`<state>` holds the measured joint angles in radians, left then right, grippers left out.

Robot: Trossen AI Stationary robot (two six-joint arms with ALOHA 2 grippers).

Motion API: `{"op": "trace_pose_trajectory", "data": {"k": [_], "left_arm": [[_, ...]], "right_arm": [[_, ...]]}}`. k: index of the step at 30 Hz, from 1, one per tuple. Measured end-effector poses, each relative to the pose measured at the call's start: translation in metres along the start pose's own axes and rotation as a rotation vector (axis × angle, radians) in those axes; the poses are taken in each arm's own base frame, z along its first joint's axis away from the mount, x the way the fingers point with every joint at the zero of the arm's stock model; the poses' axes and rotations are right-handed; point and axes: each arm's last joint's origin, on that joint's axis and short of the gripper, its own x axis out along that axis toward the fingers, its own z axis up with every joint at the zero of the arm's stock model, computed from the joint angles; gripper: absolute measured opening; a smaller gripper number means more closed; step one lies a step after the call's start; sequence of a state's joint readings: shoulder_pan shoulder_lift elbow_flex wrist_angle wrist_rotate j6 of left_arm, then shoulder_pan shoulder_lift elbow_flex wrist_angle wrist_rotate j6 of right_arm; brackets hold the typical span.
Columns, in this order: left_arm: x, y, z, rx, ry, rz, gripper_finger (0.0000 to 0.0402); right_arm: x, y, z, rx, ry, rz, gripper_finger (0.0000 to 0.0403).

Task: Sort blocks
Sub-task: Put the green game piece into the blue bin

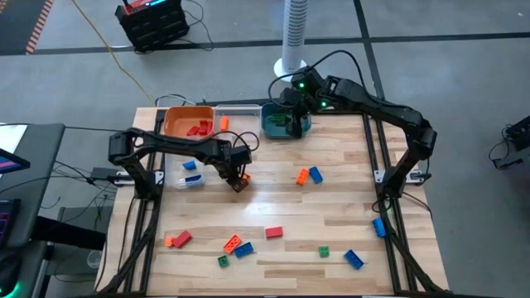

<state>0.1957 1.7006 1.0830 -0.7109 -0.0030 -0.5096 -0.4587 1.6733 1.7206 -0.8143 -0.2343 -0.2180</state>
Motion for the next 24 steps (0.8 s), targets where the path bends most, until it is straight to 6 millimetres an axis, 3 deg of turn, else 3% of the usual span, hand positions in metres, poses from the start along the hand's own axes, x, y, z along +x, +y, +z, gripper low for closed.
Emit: {"op": "trace_pose_trajectory", "data": {"k": [5,14,18,24], "left_arm": [[-0.005,0.01,0.005,-0.031,-0.004,-0.021,0.0021],[-0.045,0.026,0.005,-0.034,-0.07,-0.129,0.0009],[-0.052,0.028,0.004,-0.061,-0.085,-0.132,0.0037],[-0.034,0.015,0.002,-0.063,-0.027,-0.12,0.0139]], "right_arm": [[-0.002,-0.001,-0.001,-0.001,0.01,-0.001,0.0254],[-0.043,-0.015,-0.008,0.007,-0.014,-0.063,0.0254],[-0.05,-0.019,-0.008,0.015,-0.028,-0.079,0.0254],[-0.043,-0.015,-0.007,0.014,-0.018,-0.062,0.0254]]}}
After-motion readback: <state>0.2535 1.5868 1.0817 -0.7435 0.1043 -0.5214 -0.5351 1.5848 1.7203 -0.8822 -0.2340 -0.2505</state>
